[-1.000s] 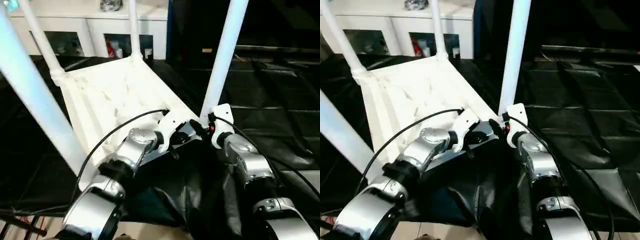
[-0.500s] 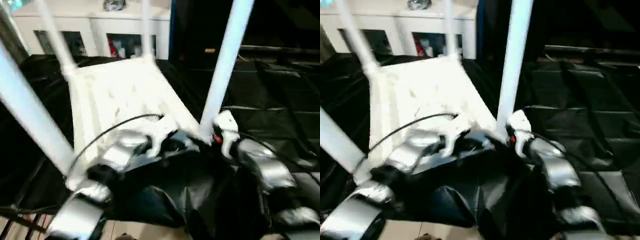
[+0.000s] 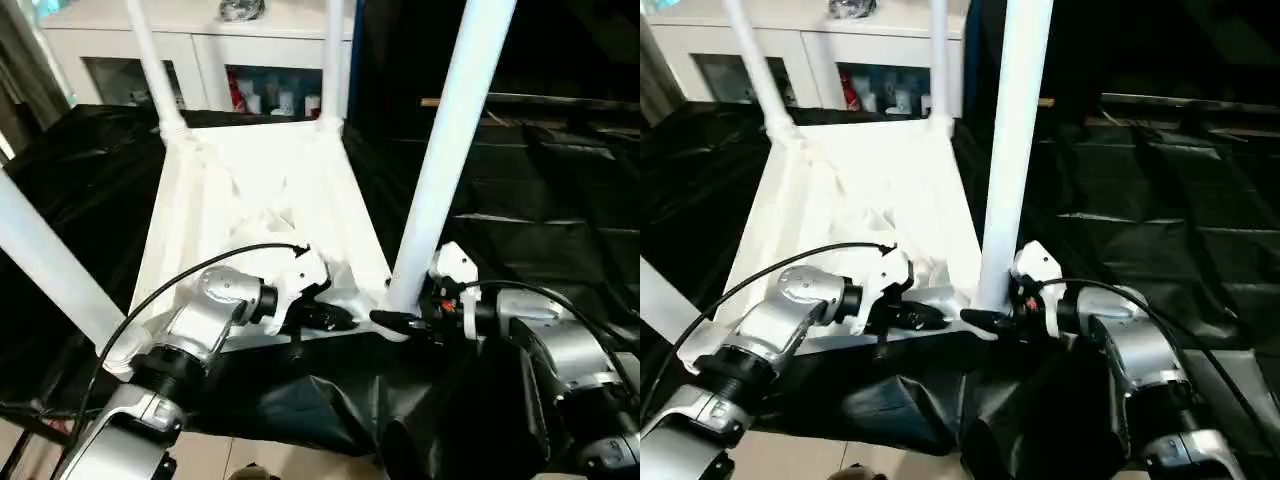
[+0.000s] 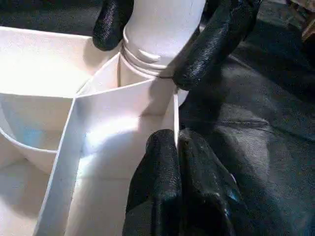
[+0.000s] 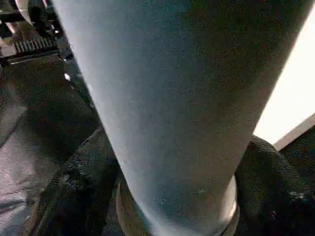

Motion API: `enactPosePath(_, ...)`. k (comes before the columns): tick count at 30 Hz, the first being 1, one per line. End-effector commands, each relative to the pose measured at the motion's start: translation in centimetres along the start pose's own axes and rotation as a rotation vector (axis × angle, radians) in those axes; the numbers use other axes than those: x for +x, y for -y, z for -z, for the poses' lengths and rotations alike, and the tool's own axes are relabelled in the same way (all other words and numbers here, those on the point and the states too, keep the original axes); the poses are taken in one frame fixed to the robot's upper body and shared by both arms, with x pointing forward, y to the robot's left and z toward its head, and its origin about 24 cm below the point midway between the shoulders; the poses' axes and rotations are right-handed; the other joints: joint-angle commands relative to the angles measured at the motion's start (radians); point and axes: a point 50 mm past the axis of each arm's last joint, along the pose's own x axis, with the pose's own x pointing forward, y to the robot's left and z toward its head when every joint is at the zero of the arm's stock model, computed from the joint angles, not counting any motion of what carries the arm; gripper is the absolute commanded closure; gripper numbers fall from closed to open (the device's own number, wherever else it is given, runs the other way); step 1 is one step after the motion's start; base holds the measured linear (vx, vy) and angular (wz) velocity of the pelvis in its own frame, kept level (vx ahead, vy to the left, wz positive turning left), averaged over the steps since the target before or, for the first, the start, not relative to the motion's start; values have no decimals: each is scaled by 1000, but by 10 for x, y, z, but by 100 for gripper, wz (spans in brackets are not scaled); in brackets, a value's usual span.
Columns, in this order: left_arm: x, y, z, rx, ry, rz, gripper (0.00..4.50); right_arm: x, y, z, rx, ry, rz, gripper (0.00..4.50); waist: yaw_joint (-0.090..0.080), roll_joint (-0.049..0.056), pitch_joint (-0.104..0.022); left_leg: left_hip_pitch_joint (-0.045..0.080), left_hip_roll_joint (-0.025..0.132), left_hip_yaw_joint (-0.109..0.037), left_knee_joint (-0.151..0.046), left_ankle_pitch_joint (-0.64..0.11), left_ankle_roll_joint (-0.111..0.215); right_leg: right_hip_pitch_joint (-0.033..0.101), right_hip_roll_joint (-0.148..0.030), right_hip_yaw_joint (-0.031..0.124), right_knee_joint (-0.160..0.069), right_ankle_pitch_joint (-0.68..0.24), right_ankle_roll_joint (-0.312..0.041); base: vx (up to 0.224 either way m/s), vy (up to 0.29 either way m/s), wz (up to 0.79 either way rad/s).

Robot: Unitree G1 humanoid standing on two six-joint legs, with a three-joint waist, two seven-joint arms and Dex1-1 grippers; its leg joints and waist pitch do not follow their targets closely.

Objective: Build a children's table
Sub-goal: Rotate leg to tighten

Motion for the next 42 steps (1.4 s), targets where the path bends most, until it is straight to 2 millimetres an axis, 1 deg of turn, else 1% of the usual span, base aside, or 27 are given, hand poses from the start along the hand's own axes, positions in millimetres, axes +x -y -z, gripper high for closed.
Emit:
enactPosePath(1, 7, 7, -16, 45, 60, 81, 450, 4, -4, -5, -11, 11, -34, 144, -2, -16, -61, 10, 60, -14, -72, -217, 68, 51, -73, 53, -64, -307, -201, 0, 0, 0)
enactPosePath(3, 8, 7, -15, 42, 58, 82, 450, 5, -4, -5, -7, 12, -37, 156, 0, -15, -60, 10, 59, -14, -73, -222, 62, 51, -73, 53, -67, -328, -193, 0, 0, 0)
enactPosePath(4, 8, 7, -15, 40, 59, 81, 450, 5, -5, -5, -5, 12, -39, 177, 0, -16, -61, 11, 59, -15, -73, -223, 59, 51, -73, 53, -67, -331, -189, 0, 0, 0)
enactPosePath(8, 11, 8, -16, 34, 65, 78, 450, 6, -7, -4, 7, 16, -45, 183, 0, -18, -62, 11, 60, -15, -72, -217, 59, 51, -73, 53, -66, -320, -188, 0, 0, 0)
enactPosePath(11, 21, 0, -18, 11, 61, -22, 450, 15, 2, 1, 31, 2, 118, 185, -1, -19, -61, 9, 57, -15, -72, -204, 58, 49, -73, 53, -66, -320, -186, 0, 0, 0)
enactPosePath(13, 27, -7, -20, -3, 49, -98, 450, 20, 13, 3, 65, 5, 267, 185, -7, -21, -59, 11, 54, -17, -74, -228, 39, 49, -74, 50, -73, -376, -173, 0, 0, 0)
enactPosePath(14, 27, -7, -20, -3, 49, -98, 450, 20, 13, 3, 65, 5, 267, 186, -11, -21, -57, 11, 51, -17, -75, -238, 32, 47, -74, 49, -76, -397, -168, 0, 0, 0)
enactPosePath(15, 37, -19, -26, -31, 48, -242, 450, 28, 25, 7, 142, 12, 456, 186, -23, -21, -57, 12, 46, -17, -75, -253, 18, 46, -72, 47, -83, -442, -144, 0, 0, 0)
enactPosePath(16, 44, -25, -31, -54, 57, -327, 450, 32, 30, 9, 185, 12, 553, 186, -26, -18, -57, 20, 48, -19, -74, -266, 7, 40, -74, 48, -85, -450, -146, 0, 0, 0)
enactPosePath(17, 45, -26, -32, -57, 58, -337, 450, 33, 30, 10, 191, 12, 565, 186, -33, -21, -56, 19, 45, -21, -73, -281, 0, 44, -71, 44, -87, -471, -140, 0, 0, 0)
enactPosePath(18, 48, -28, -36, -66, 62, -371, 450, 36, 32, 10, 215, 10, 615, 186, -31, -19, -58, 16, 44, -20, -73, -274, 11, 47, -75, 45, -92, -474, -128, 0, 0, 0)
enactPosePath(19, 53, -30, -41, -70, 69, -413, 450, 41, 32, 11, 233, -1, 658, 186, -32, -21, -57, 16, 44, -19, -73, -271, 19, 45, -72, 46, -93, -464, -124, 0, 0, 0)
enactPosePath(21, 58, -31, -46, -73, 77, -439, 450, 48, 30, 11, 238, -13, 692, 186, -31, -18, -62, 12, 45, -20, -73, -248, 26, 49, -72, 47, -86, -419, -130, 0, 0, 0)
enactPosePath(22, 63, -31, -51, -65, 87, -442, 450, 54, 28, 9, 237, -10, 694, 186, -30, -18, -62, 11, 45, -18, -72, -238, 30, 48, -71, 48, -86, -399, -133, 0, 0, 0)
enactPosePath(23, 66, -30, -54, -58, 93, -442, 450, 59, 26, 8, 236, -6, 695, 186, -31, -15, -63, 8, 45, -19, -72, -226, 31, 51, -71, 49, -80, -363, -143, 0, 0, 0)
enactPosePath(24, 66, -30, -54, -58, 93, -442, 450, 59, 26, 8, 236, -6, 695, 186, -30, -17, -66, 9, 44, -17, -70, -210, 37, 52, -70, 49, -75, -326, -154, 0, 0, 0)
enactPosePath(25, 71, -28, -58, -48, 106, -410, 450, 68, 23, 4, 262, 30, 676, 186, -28, -15, -67, 9, 45, -17, -70, -204, 42, 52, -70, 49, -74, -311, -161, 0, 0, 0)
enactPosePath(27, 72, -25, -57, -33, 113, -369, 450, 73, 20, 0, 287, 61, 629, 116, -27, -15, -67, 8, 45, -15, -69, -187, 59, 54, -70, 49, -71, -266, -181, 0, 0, 0)
enactPosePath(30, 70, -22, -55, -9, 127, -319, 450, 73, 19, -2, 257, 56, 590, 110, -27, -14, -65, 7, 46, -15, -70, -195, 64, 57, -72, 49, -71, -277, -184, 0, 0, 0)
enactPosePath(31, 69, -22, -55, -9, 130, -311, 450, 72, 19, -2, 248, 52, 587, 89, -28, -15, -64, 7, 46, -15, -71, -201, 63, 57, -72, 49, -72, -287, -182, 0, 0, 0)
enactPosePath(32, 67, -20, -54, 3, 139, -281, 450, 70, 18, -2, 225, 49, 565, 89, -29, -14, -64, 8, 47, -16, -72, -206, 60, 56, -72, 48, -72, -296, -181, 0, 0, 0)
enactPosePath(33, 65, -18, -52, 10, 142, -255, 450, 68, 18, -3, 207, 46, 542, 76, -28, -20, -64, 8, 48, -17, -73, -213, 59, 58, -73, 48, -72, -316, -175, 0, 0, 0)
enactPosePath(35, 59, -14, -49, 35, 154, -194, 450, 61, 18, -3, 154, 33, 488, 76, -31, -18, -62, 8, 50, -17, -74, -221, 60, 57, -74, 49, -73, -319, -177, 0, 0, 0)
enactPosePath(36, 56, -12, -48, 40, 160, -164, 450, 57, 18, -3, 129, 26, 459, 76, -29, -20, -62, 6, 53, -17, -73, -221, 64, 59, -76, 50, -70, -313, -178, 0, 0, 0)
enactPosePath(38, 51, -9, -45, 44, 167, -121, 450, 50, 18, -4, 97, 22, 411, 76, -33, -19, -63, 6, 52, -16, -73, -214, 69, 56, -74, 51, -68, -296, -186, 0, 0, 0)
enactPosePath(41, 41, -2, -37, 47, 156, -34, 450, 35, 17, -5, 48, 8, 323, 76, -31, -21, -61, 6, 53, -16, -73, -216, 74, 59, -75, 51, -69, -314, -186, 0, 0, 0)
enactPosePath(42, 37, 0, -34, 48, 151, -9, 450, 30, 17, -5, 30, 2, 290, 76, -30, -20, -61, 6, 55, -14, -72, -215, 78, 56, -74, 52, -69, -315, -186, 0, 0, 0)
